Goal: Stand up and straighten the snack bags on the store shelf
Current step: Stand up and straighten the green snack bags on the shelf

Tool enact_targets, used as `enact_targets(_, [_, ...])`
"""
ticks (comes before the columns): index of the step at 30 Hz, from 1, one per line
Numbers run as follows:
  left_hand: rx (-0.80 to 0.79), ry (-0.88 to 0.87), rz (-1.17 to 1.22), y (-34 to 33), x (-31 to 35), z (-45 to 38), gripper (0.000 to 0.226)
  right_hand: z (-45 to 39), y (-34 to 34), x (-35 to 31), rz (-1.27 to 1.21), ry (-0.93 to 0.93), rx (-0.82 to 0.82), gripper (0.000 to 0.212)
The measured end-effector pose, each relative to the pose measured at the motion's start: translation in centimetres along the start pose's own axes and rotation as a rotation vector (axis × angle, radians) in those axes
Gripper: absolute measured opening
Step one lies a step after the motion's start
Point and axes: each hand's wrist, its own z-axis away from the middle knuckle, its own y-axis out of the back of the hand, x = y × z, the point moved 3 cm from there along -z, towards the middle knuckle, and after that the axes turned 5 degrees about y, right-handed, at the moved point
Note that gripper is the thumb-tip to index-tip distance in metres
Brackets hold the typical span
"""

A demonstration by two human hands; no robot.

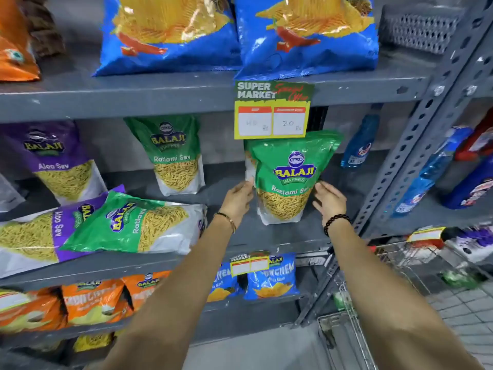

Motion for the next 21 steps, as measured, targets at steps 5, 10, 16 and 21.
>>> enact_targets(5, [-0.067,0.140,-0.034,3.7,-2.9,4.5,0.063,4.6,-1.0,3.2,0.038,-0.043,0.146,0.015])
enact_targets(10, [-0.112,0.271,-0.021,9.1,-6.3,9.8,0.068,10.9,-5.5,7.1,0.221,-0.078,0.009,0.007])
enact_targets(16, [0.046,0.387,0.153,16.9,-7.9,12.3,0.074,14.5,-13.8,7.3,0.577,0.183,-0.286,0.037])
enact_targets(21, [0.344,0.314,0.488,21.6,-6.8,10.9,0.078,15.0,-21.1,7.2,0.915,0.289,-0.566,0.043])
